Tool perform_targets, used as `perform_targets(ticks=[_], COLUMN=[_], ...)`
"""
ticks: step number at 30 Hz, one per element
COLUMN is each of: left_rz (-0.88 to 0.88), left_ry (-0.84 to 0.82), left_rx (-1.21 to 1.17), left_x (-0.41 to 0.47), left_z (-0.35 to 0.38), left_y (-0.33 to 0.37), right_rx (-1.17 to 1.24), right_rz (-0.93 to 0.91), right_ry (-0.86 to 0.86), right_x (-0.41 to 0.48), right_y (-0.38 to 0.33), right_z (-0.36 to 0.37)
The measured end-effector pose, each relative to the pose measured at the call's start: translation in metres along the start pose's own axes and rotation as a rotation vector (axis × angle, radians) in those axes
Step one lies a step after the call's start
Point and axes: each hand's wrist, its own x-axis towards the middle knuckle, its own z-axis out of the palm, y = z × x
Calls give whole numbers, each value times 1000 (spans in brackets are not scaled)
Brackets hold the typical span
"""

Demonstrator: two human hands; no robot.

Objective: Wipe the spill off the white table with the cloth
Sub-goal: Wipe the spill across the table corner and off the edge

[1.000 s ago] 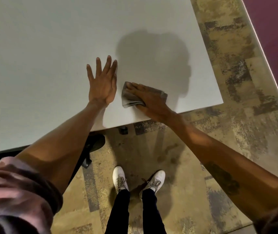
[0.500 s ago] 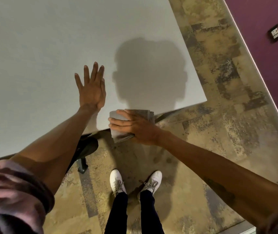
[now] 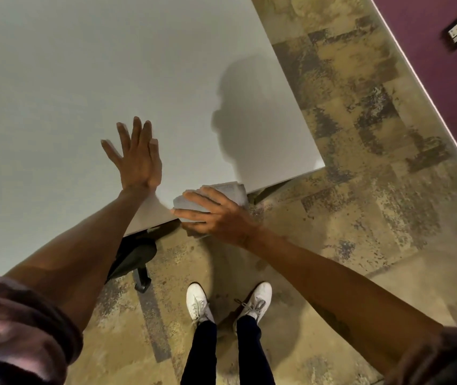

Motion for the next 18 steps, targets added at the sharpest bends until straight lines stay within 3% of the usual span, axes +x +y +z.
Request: perform_targets(ticks=[11, 15, 18], left_rz=[-99, -178, -137], left_ry=[39, 29, 45], left_rx=[-1, 20, 88], left_x=[2, 4, 2], left_z=[23, 26, 30], left_y=[79, 86, 86], right_rx=[-47, -91, -161], right_rz=[-55, -71, -53], right_ry=[-12, -130, -171], right_x=[-76, -107, -131], right_y=[86, 116, 141], right_z=[-41, -49, -59])
